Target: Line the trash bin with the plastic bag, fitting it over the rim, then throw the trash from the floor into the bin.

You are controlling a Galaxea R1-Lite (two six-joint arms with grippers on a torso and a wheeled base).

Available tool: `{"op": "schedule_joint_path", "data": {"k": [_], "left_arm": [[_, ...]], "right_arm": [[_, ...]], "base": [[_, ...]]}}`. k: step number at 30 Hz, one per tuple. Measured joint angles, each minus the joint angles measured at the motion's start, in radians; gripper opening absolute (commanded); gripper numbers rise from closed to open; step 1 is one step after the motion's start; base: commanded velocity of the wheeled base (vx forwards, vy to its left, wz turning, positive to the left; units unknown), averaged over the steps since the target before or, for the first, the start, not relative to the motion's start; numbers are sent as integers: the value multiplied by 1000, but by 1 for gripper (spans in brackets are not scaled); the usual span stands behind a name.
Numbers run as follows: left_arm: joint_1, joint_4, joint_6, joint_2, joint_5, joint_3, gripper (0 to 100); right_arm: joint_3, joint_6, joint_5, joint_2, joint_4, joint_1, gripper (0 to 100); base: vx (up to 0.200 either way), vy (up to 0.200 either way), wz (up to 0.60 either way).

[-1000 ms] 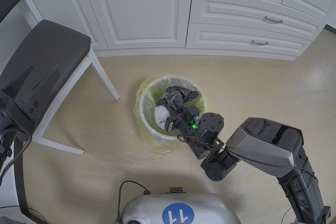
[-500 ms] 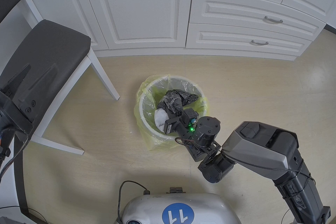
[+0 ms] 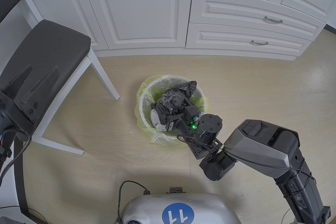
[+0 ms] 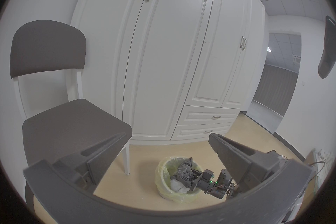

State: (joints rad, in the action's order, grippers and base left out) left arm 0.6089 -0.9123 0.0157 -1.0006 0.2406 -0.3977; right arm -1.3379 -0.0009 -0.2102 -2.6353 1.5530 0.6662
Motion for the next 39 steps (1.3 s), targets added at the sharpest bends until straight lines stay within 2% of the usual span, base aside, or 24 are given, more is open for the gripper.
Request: {"op": "schedule_joint_path", "data": {"k": [23, 34, 39], "left_arm": [[-14, -3, 0, -1, 0, -5, 100], [-21, -3, 0, -9, 0, -1, 100], [-21, -3, 0, -12, 0, 0, 100]], "right_arm": [[99, -21, 0, 143, -1, -5, 100], [128, 20, 1, 307, -103, -83, 100], [161, 19, 1, 383, -262, -129, 100]], "base": [[0, 0, 0], [0, 0, 0], [0, 0, 0]]}}
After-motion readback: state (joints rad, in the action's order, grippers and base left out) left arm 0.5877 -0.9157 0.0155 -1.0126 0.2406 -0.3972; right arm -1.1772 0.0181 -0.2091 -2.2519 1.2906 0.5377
